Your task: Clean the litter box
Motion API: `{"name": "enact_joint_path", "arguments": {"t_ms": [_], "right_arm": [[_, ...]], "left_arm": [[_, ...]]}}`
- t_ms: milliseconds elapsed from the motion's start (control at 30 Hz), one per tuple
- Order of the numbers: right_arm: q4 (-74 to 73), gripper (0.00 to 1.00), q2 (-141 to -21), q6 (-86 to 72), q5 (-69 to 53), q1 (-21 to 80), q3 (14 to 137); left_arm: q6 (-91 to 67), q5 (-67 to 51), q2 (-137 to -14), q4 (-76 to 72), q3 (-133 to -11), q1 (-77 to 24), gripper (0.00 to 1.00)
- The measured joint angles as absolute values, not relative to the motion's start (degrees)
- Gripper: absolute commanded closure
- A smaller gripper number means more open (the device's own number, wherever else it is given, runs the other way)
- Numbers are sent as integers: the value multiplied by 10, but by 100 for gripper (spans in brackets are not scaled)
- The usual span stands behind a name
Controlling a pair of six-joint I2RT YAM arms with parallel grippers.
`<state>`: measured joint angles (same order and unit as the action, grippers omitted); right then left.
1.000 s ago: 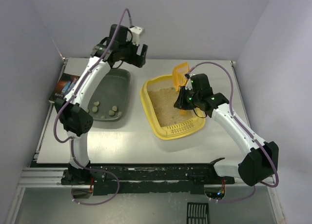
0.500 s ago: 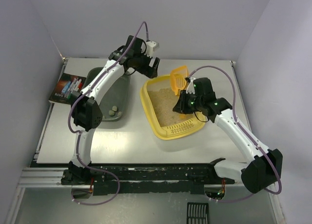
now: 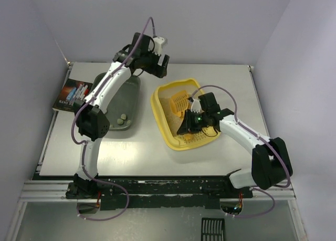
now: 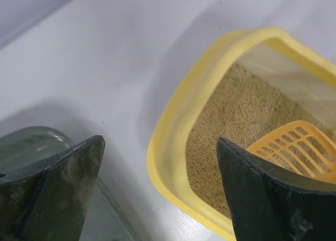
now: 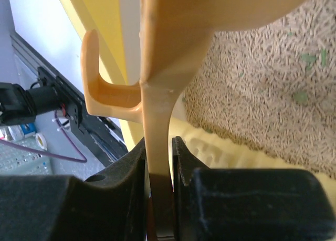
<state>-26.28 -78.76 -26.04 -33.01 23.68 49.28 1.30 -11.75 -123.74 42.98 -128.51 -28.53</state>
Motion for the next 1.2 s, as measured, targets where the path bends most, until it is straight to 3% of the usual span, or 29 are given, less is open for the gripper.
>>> {"name": "enact_joint_path", "arguments": {"t_ms": [467, 867, 933, 1200], "right_arm": [[-248, 100, -971, -244, -366, 237, 616], [-306, 73, -1002, -218, -306, 235, 668], [-315, 41, -1002, -216, -292, 235, 668], [-340, 37, -1002, -207, -258, 233, 679]], "left_arm": [[-70, -102, -1203, 455, -1324, -127, 1], [-96, -102, -1203, 471, -1315, -117, 1], [-98, -102, -1203, 471, -1314, -113, 1], [-101, -102, -1203, 471, -1314, -103, 1]]}}
